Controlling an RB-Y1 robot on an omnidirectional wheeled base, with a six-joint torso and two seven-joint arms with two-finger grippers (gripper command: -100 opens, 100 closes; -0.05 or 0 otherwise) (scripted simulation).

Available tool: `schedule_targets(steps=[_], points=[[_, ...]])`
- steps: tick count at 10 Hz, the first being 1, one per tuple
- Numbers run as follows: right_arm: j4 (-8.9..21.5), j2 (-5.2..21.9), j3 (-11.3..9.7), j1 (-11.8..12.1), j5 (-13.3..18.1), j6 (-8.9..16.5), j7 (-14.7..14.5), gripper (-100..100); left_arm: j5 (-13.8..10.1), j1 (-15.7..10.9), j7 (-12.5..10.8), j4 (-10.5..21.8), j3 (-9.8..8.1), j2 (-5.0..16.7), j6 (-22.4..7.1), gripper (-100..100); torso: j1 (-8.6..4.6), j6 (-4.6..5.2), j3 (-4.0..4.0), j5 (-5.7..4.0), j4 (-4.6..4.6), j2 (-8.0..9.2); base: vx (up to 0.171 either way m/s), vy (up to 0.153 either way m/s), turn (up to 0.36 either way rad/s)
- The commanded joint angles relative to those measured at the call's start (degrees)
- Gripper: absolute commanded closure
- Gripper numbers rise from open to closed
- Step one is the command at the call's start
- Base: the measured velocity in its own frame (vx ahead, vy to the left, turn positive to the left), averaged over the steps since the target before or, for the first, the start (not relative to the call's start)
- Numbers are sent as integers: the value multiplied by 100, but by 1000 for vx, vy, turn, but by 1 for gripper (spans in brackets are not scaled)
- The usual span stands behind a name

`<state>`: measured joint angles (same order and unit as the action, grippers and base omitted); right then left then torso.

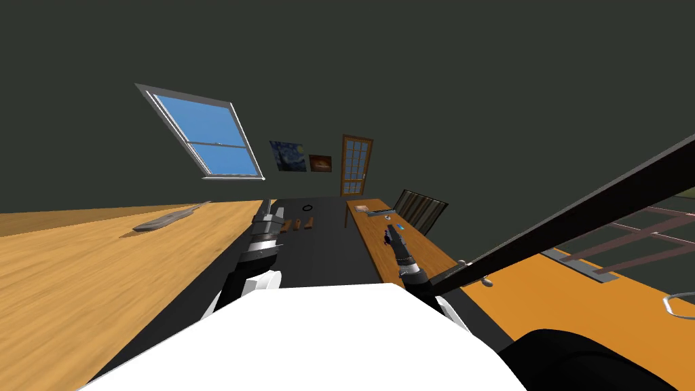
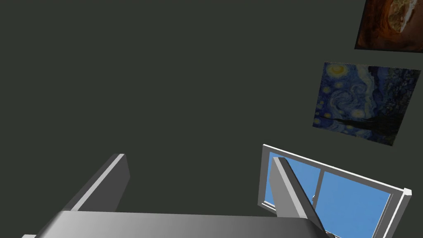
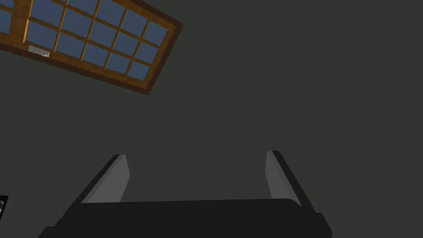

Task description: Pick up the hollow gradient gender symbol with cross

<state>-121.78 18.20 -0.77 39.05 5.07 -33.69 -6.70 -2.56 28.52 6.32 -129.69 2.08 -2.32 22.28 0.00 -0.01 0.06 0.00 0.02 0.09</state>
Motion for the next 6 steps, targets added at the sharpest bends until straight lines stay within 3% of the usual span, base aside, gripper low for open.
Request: schedule_targets(steps=[1, 2, 3, 5, 6], points=[[171, 153, 11, -22, -14, 32, 22, -100, 0, 0, 0, 0, 0, 0, 0, 0, 0, 0, 0, 0, 0, 0, -10, 10, 45], [391, 380, -61, 73, 6, 61, 17, -100, 0, 0, 0, 0, 0, 0, 0, 0, 0, 0, -3, 0, -1, -5, -5, 14, 91], [409, 388, -61, 73, 6, 61, 17, -100, 0, 0, 0, 0, 0, 0, 0, 0, 1, 0, -3, 1, -1, -6, -3, 9, 46], [811, 836, -225, 262, 52, 127, 14, -100, 0, 0, 0, 0, 0, 0, 0, 0, 0, 0, -6, 0, -2, -10, 5, 19, 139], [924, 881, -225, 262, 52, 127, 14, -100, 0, 0, 0, 0, 0, 0, 0, 0, 4, 0, -7, 1, -3, -12, 15, 17, 51]])
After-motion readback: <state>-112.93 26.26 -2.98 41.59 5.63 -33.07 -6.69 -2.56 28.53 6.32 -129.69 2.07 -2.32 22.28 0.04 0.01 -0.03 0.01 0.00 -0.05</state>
